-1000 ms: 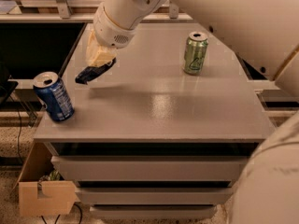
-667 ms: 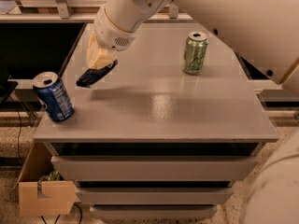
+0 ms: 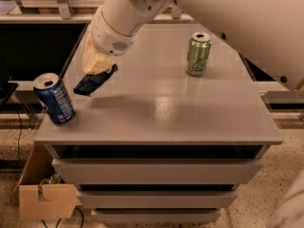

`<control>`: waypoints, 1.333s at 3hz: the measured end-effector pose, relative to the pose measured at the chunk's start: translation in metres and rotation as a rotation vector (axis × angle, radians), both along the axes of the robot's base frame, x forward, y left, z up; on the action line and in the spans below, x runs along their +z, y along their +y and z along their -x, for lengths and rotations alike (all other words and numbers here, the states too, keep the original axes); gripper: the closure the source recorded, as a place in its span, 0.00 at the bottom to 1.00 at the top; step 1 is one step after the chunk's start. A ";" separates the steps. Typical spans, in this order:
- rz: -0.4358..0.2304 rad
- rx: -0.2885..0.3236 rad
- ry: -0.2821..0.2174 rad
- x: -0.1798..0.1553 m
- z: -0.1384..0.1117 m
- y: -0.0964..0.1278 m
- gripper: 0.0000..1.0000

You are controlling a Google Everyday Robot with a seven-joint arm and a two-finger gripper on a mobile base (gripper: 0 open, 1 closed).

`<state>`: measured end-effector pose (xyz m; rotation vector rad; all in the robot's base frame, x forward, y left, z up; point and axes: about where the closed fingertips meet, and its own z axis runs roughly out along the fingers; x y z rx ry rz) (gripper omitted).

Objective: Move rxbar blueberry near pepsi can

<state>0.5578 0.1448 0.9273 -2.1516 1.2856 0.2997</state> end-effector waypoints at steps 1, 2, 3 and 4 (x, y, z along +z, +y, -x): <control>-0.006 0.017 -0.001 0.001 0.007 0.006 0.13; -0.010 0.031 -0.001 0.001 0.012 0.011 0.00; -0.005 0.049 0.009 0.002 0.017 0.010 0.00; 0.001 0.079 0.022 0.001 0.022 0.001 0.00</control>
Offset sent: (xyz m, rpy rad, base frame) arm -0.0153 0.0144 -0.0010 0.0159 0.0007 0.0430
